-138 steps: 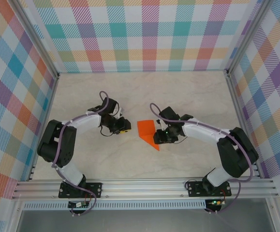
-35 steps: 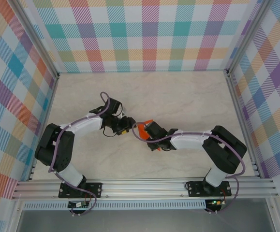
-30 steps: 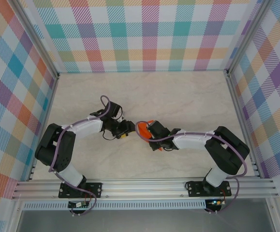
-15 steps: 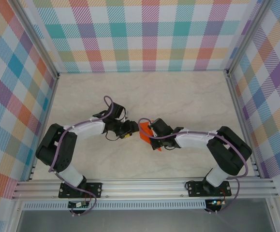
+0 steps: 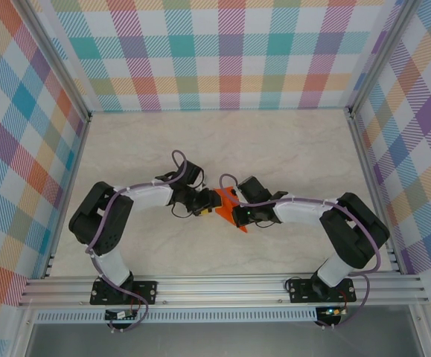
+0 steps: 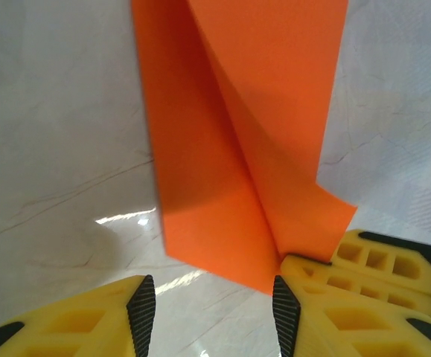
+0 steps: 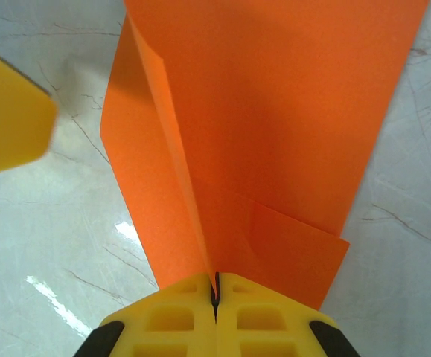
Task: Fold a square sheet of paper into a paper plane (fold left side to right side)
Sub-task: Fourth fold the wing at the center of the table.
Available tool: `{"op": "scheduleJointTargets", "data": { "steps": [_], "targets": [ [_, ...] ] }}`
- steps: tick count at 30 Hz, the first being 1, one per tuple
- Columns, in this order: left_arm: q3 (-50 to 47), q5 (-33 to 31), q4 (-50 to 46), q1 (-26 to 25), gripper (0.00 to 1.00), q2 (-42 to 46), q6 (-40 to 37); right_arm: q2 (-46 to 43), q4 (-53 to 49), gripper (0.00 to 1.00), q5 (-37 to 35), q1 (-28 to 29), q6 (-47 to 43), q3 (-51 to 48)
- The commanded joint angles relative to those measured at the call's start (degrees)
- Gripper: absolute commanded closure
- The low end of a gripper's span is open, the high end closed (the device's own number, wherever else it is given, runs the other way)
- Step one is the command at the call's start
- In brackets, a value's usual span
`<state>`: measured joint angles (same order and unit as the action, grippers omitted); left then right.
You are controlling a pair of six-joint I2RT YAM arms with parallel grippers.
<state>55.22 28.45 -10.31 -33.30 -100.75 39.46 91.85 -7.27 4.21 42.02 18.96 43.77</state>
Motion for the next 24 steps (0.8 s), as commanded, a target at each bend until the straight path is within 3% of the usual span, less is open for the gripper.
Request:
{"op": "scheduleJointTargets", "data": {
  "steps": [1,13,24],
  "targets": [
    [2.8,1.1,1.0,-1.2,0.52,-1.5,0.3,0.1,2.0,0.96,3.8,-1.1,1.1,-1.1],
    [7.0,1.4,1.0,-2.5,0.55,-6.8,0.4,0.4,4.3,0.96,11.2,-4.8,2.5,-2.4],
    [8.8,1.6,0.8,-3.2,0.55,-8.4,0.3,2.3,4.6,0.96,13.7,-6.0,3.1,-2.0]
  ]
}}
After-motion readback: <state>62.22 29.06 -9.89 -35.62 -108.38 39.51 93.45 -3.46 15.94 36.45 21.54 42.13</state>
